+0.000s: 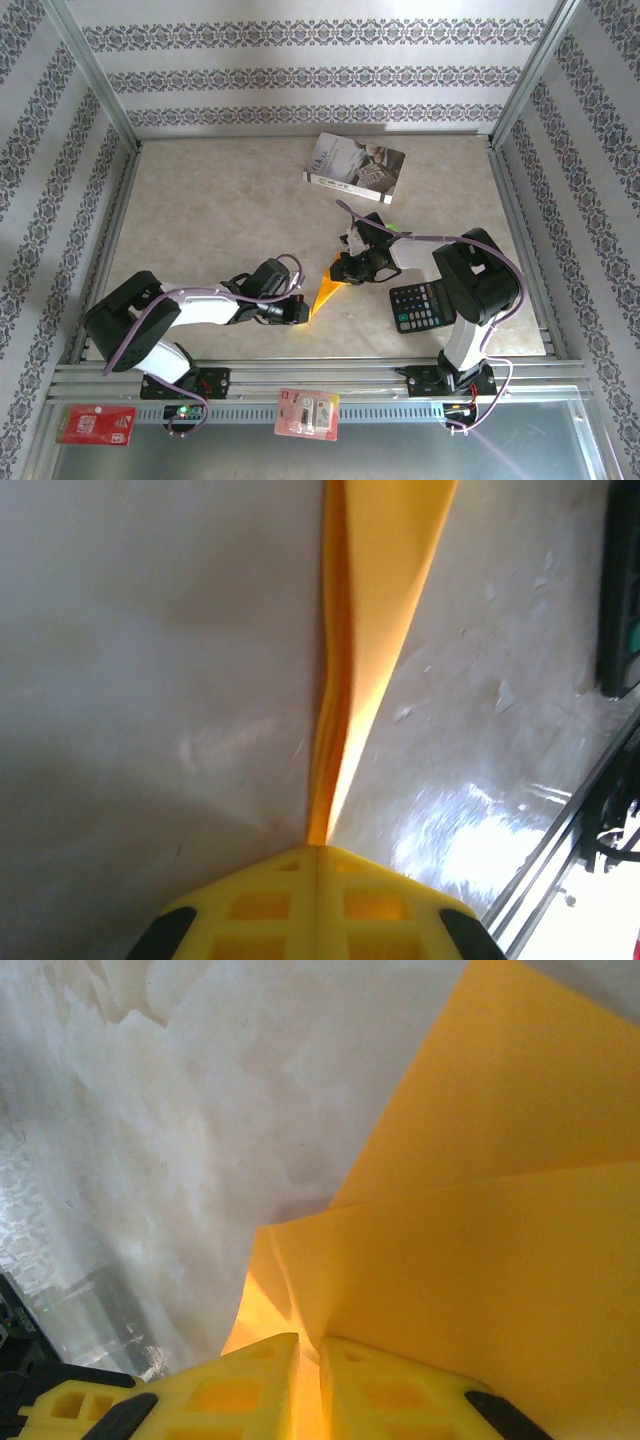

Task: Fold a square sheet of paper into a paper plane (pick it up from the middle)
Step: Fold the wing for the fifth time at the center of the table.

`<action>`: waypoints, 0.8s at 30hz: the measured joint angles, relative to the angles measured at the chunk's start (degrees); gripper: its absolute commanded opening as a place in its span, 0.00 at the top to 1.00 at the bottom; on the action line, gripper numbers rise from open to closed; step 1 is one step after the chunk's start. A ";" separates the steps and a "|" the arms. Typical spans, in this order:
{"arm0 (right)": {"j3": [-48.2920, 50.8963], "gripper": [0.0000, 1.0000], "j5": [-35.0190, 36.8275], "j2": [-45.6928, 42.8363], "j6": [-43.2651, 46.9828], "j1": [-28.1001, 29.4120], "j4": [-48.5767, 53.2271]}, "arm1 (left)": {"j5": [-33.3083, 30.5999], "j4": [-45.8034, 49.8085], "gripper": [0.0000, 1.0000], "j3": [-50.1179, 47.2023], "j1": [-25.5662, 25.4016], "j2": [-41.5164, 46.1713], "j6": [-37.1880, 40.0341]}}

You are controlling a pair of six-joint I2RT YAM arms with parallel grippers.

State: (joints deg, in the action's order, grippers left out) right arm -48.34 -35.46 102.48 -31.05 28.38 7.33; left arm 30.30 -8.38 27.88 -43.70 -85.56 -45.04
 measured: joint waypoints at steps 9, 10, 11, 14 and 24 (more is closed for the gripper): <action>-0.02 0.80 0.02 0.00 0.02 0.00 0.02 | 0.39 4.79 0.96 4.66 -0.07 2.40 -0.02; -0.04 0.80 0.02 0.00 0.02 0.00 0.07 | 0.72 4.59 0.96 5.86 -0.07 1.75 0.00; -0.04 0.80 0.00 0.00 0.02 0.00 0.09 | 0.90 4.42 0.96 7.06 -0.07 0.87 0.04; -0.04 0.80 0.00 0.02 0.02 0.00 0.09 | 1.01 3.93 0.97 10.73 -0.04 -2.80 0.59; -0.33 0.80 0.02 0.07 0.00 0.00 0.55 | 1.36 2.75 1.00 13.51 1.75 -12.00 2.36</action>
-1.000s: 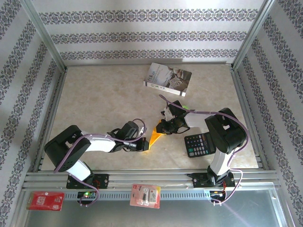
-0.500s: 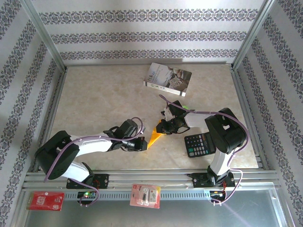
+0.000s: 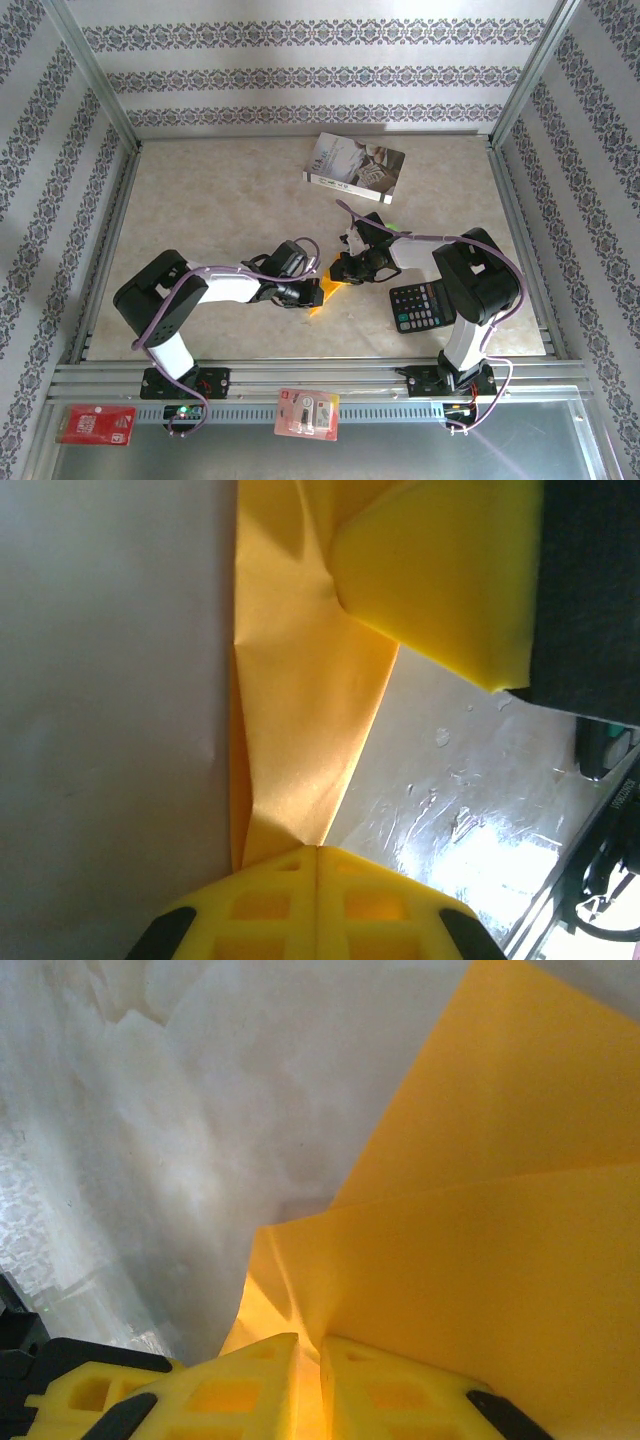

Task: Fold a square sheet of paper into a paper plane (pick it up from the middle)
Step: Fold the wing for the fifth time at the center of the table.

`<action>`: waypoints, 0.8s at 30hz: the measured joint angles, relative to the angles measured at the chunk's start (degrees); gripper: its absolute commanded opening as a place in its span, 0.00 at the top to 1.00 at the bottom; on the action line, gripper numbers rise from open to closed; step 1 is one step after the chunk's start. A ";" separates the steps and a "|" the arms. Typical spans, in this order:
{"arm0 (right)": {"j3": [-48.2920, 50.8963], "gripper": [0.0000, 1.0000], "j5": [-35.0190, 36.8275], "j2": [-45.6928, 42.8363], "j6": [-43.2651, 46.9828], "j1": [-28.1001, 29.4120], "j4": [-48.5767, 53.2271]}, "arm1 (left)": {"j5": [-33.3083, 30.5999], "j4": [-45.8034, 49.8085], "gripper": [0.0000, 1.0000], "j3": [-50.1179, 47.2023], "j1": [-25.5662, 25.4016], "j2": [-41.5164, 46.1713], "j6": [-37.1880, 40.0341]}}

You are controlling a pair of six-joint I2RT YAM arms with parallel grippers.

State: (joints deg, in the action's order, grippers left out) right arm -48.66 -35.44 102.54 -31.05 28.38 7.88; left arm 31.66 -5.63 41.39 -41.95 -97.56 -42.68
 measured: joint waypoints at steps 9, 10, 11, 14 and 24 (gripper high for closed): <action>-0.96 0.79 0.00 0.15 0.20 0.00 1.38 | 0.09 -1.05 1.00 -0.74 0.09 0.00 0.83; -1.29 0.79 0.00 0.15 0.33 0.00 1.86 | 0.04 -1.31 1.00 -0.90 0.09 0.04 0.87; -1.55 0.78 0.00 0.15 0.44 0.00 2.25 | 0.02 -1.70 1.00 -1.16 0.09 0.11 0.87; -2.49 0.77 0.02 0.11 0.42 -0.02 3.13 | 0.02 -3.65 1.00 -2.25 0.09 0.26 0.85; 1.09 0.86 -1.86 -6.23 -5.90 0.20 -1.46 | 0.33 -7.06 1.00 -3.93 0.24 0.44 0.57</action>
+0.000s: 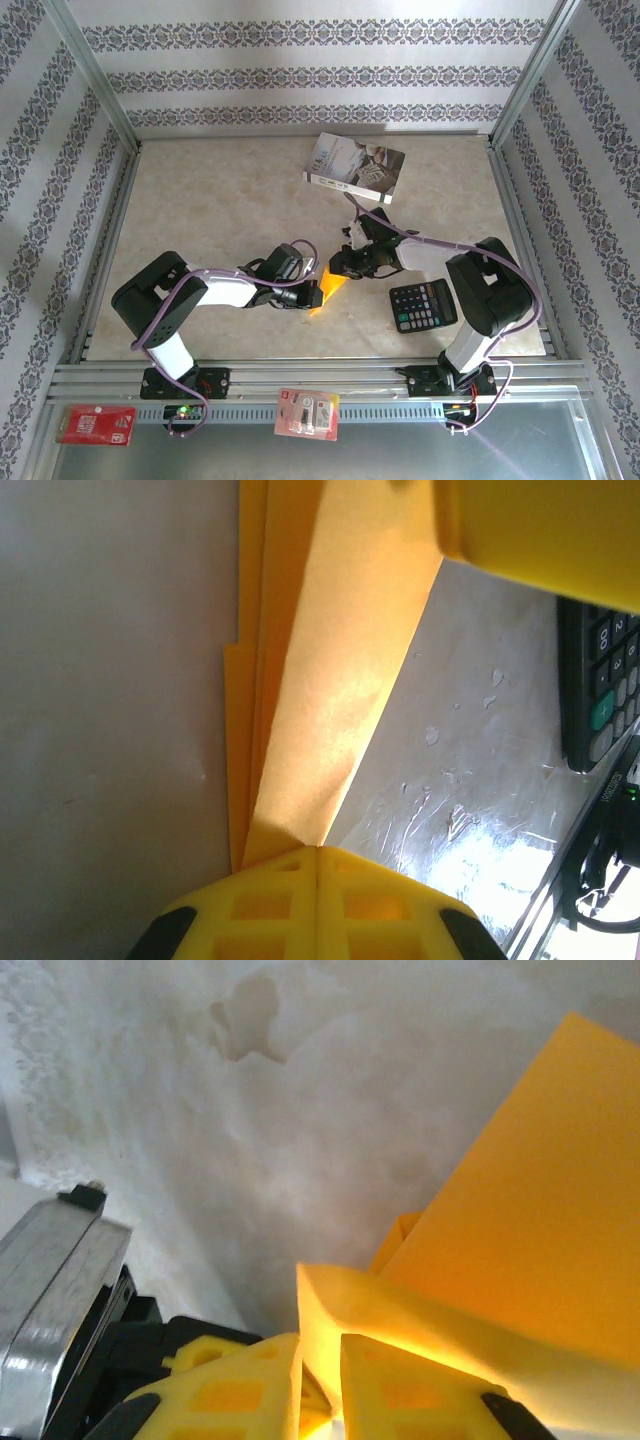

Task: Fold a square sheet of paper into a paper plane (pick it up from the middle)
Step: Fold the wing for the fifth time at the center of the table.

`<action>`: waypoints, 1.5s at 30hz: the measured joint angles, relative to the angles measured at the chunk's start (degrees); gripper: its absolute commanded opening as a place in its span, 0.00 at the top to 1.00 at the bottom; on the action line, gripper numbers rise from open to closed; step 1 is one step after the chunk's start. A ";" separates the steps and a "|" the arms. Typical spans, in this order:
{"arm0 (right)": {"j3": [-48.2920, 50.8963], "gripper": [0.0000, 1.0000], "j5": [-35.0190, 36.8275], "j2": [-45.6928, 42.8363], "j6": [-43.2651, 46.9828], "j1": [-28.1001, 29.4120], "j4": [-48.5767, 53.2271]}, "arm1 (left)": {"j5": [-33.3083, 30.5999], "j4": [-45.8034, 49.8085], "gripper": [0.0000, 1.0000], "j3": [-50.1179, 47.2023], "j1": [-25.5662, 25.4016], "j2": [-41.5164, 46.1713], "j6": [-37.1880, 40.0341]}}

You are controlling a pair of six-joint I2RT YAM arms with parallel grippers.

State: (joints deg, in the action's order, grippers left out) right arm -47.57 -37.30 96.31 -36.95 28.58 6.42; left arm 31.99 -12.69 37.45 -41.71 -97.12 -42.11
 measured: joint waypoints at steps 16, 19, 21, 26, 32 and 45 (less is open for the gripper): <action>9.20 0.90 1.51 -0.92 -11.63 5.31 -10.93 | 0.39 0.00 1.00 0.00 0.17 0.00 0.02; 9.70 0.90 1.88 -0.90 -12.74 5.92 -12.35 | 0.39 0.00 1.00 0.00 0.17 -0.02 0.04; 9.77 0.90 1.90 -0.90 -13.29 6.32 -12.98 | 0.39 0.00 1.00 0.00 0.17 0.00 0.04; 10.34 0.89 2.10 -0.90 -14.27 6.58 -14.01 | 0.39 0.00 1.00 0.00 0.17 0.00 0.04; 10.75 0.89 2.38 0.33 -14.36 6.56 -14.73 | 0.39 0.02 1.00 0.00 0.17 0.00 0.04; 9.22 0.90 1.33 1.60 -10.12 5.16 -12.76 | 0.35 -0.02 1.00 -0.11 0.17 0.00 0.04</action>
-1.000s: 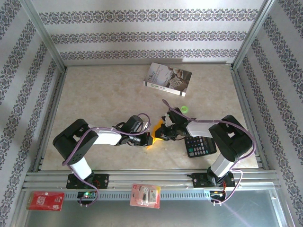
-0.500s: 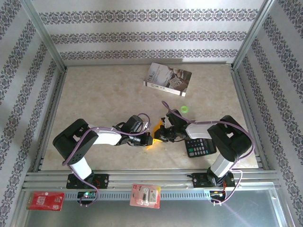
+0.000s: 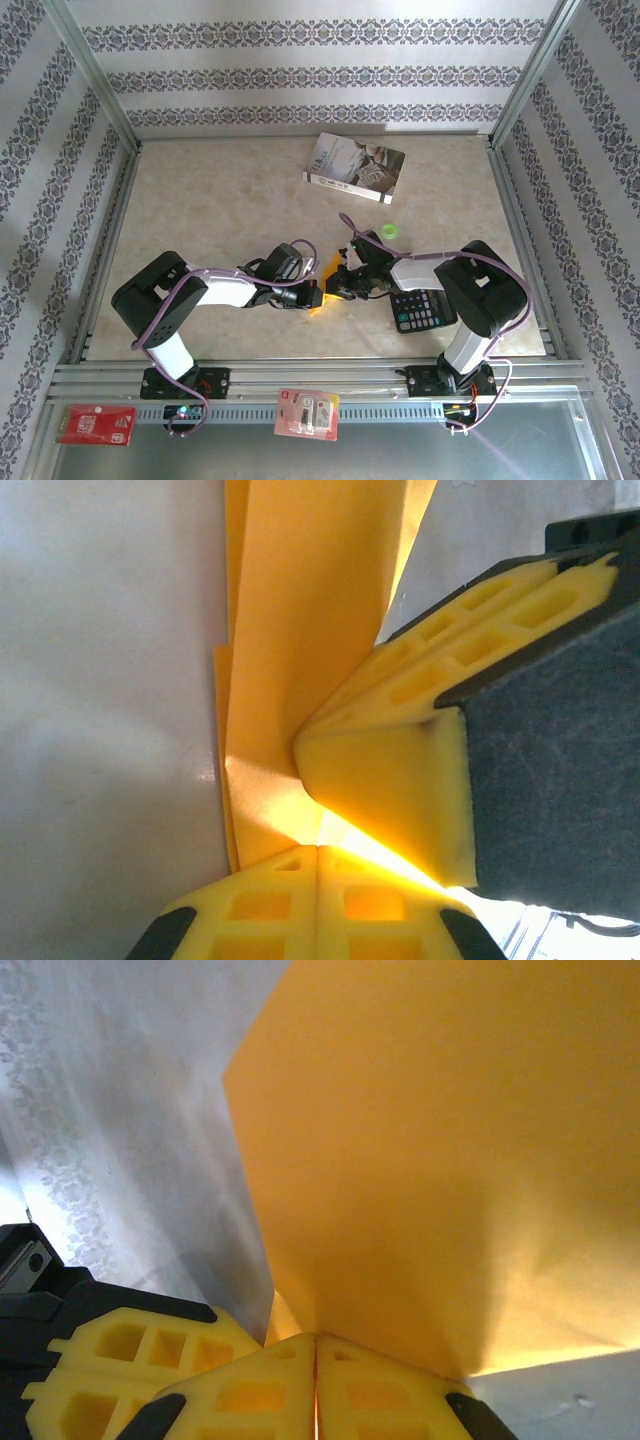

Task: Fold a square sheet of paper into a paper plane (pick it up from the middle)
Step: Fold the wing for the fifth time at the center of the table.

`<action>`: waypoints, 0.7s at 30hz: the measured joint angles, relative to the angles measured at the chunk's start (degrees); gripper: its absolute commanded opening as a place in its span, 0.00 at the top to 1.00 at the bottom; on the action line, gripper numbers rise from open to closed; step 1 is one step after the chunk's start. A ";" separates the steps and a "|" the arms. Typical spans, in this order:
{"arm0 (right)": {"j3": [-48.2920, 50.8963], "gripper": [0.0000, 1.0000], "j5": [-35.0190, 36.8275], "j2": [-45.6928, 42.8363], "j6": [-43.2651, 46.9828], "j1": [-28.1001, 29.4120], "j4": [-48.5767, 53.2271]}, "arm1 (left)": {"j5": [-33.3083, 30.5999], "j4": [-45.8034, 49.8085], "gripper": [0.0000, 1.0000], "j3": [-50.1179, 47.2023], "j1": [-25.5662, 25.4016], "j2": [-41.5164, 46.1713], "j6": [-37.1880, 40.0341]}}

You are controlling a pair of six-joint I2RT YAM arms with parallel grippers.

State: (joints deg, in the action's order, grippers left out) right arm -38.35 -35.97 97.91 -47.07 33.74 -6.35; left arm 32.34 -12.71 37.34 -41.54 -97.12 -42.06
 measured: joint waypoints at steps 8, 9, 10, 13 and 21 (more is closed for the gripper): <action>-1.81 0.90 -0.63 0.72 3.82 -3.52 3.28 | 0.02 -0.44 1.00 -0.26 0.00 -0.02 0.02; -2.12 0.90 -0.85 0.92 4.00 -4.00 3.58 | 0.02 -0.46 1.00 -0.26 0.00 -0.02 0.00; -2.34 0.90 -1.07 1.11 4.24 -4.42 3.96 | 0.02 -0.46 1.00 -0.26 0.00 0.00 0.02; -2.93 0.90 -1.20 1.38 5.16 -5.44 4.76 | 0.02 -0.46 1.00 -0.26 0.00 0.00 0.02; -4.17 0.91 -2.19 2.45 6.86 -10.47 6.14 | -0.46 -0.46 1.00 -0.24 0.00 0.11 0.02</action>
State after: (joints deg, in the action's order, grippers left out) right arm -42.52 -38.15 100.36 -40.21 23.27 -0.21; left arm 31.88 -13.17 37.10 -41.54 -97.01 -42.04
